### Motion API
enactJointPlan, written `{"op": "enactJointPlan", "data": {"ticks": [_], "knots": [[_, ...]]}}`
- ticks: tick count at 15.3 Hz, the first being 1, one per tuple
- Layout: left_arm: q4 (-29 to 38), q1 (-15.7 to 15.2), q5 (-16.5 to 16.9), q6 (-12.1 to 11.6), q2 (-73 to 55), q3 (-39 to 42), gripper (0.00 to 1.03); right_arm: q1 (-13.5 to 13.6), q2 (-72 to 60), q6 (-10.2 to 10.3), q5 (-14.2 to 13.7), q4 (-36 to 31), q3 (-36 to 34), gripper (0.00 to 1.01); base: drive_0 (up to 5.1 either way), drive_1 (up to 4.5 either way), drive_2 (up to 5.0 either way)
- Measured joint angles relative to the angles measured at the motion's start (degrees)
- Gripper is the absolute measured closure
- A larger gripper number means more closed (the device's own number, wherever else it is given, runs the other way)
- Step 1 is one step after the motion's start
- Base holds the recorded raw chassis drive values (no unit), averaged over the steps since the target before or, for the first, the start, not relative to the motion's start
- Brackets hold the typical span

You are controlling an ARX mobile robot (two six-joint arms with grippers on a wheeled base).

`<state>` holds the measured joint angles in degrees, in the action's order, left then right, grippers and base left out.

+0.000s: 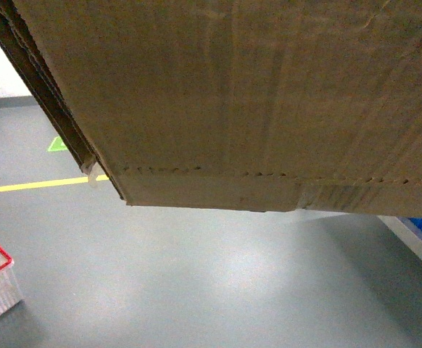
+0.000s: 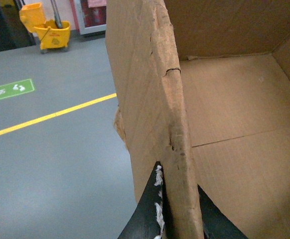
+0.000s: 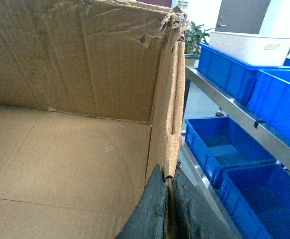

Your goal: Sort boxes to right shelf from conveyor

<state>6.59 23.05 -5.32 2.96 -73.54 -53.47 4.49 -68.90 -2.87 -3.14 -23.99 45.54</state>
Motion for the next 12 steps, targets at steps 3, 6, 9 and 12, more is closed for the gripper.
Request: {"op": "enactJointPlan", "data": {"ticks": [3,6,9,12], "knots": [[0.0,0.0,0.0,0.0,0.0,0.0,1.00,0.0,0.0,0.0,0.0,0.0,0.0,0.99,-1.8,-1.76,-1.8],[0.0,0.0,0.0,0.0,0.0,0.0,1.00,0.0,0.0,0.0,0.0,0.0,0.0,0.99,-1.6,-1.57,-1.6],[0.0,0.0,0.0,0.0,0.0,0.0,1.00,0.0,0.0,0.0,0.0,0.0,0.0,0.99,-1.5,-1.48,-1.5],[0.0,0.0,0.0,0.0,0.0,0.0,1.00,0.0,0.0,0.0,0.0,0.0,0.0,0.99,-1.6,-1.62,-1.6]]}}
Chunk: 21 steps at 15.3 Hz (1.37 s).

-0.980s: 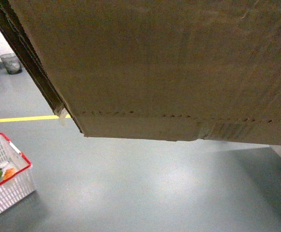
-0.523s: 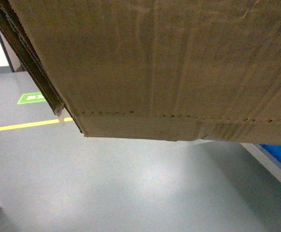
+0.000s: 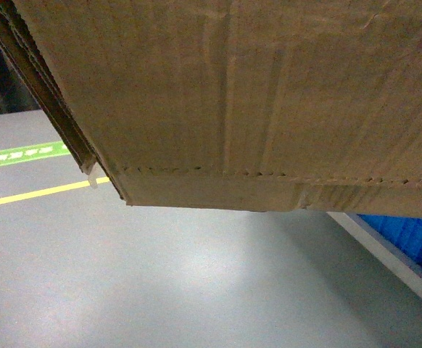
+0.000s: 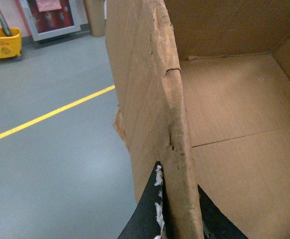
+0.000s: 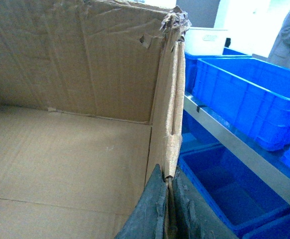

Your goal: Sort boxes to right shelf from conveyor

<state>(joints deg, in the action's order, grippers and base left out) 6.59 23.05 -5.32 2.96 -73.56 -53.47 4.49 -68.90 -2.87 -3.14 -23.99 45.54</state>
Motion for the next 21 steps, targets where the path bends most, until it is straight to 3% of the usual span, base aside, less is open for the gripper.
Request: {"op": "enactJointPlan", "data": {"ticks": [21], "knots": [[0.0,0.0,0.0,0.0,0.0,0.0,1.00,0.0,0.0,0.0,0.0,0.0,0.0,0.99,-1.6,-1.61,-1.6]]}}
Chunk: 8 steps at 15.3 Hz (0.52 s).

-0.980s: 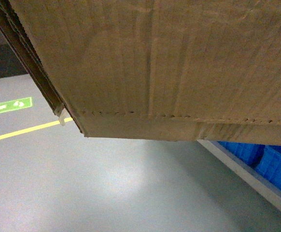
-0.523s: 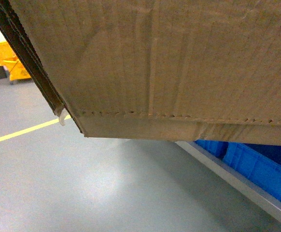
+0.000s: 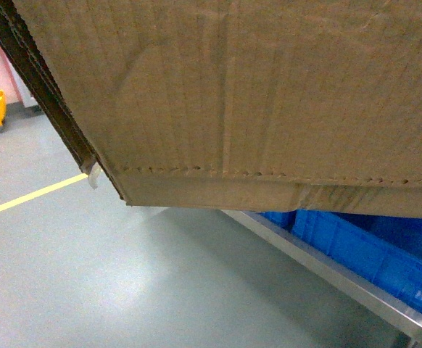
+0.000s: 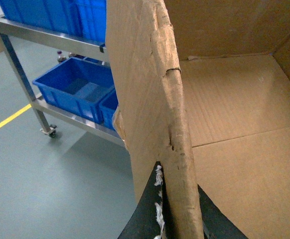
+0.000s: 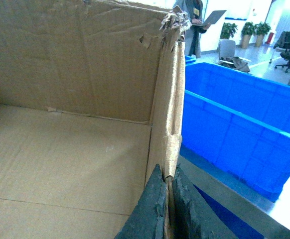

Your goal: Sort boxes to right shelf from conveyor

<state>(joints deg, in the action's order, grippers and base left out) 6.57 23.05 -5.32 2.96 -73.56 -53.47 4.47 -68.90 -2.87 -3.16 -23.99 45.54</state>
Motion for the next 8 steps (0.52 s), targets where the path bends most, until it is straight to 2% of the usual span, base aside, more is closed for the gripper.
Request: {"op": "enactJointPlan", "data": {"ticks": [8], "knots": [[0.0,0.0,0.0,0.0,0.0,0.0,1.00,0.0,0.0,0.0,0.0,0.0,0.0,0.99,-1.6,-1.62,-1.6]]}}
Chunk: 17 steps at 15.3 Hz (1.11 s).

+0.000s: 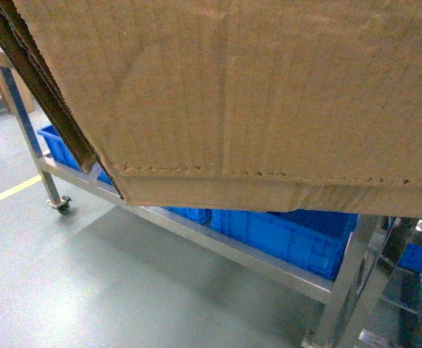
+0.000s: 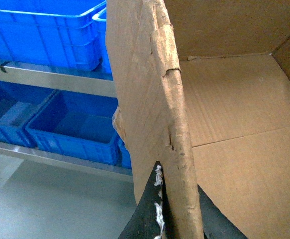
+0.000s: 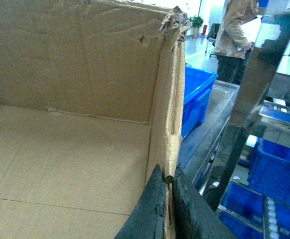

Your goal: Sort boxes to right shelf from conveyor

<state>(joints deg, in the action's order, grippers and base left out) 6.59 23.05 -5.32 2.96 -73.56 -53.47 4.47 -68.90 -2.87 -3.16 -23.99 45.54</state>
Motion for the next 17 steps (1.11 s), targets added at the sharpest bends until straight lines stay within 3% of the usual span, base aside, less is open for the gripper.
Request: {"op": "enactJointPlan", "data": {"ticks": [17], "knots": [[0.0,0.0,0.0,0.0,0.0,0.0,1.00,0.0,0.0,0.0,0.0,0.0,0.0,0.99,-1.6,-1.64,-1.6]]}}
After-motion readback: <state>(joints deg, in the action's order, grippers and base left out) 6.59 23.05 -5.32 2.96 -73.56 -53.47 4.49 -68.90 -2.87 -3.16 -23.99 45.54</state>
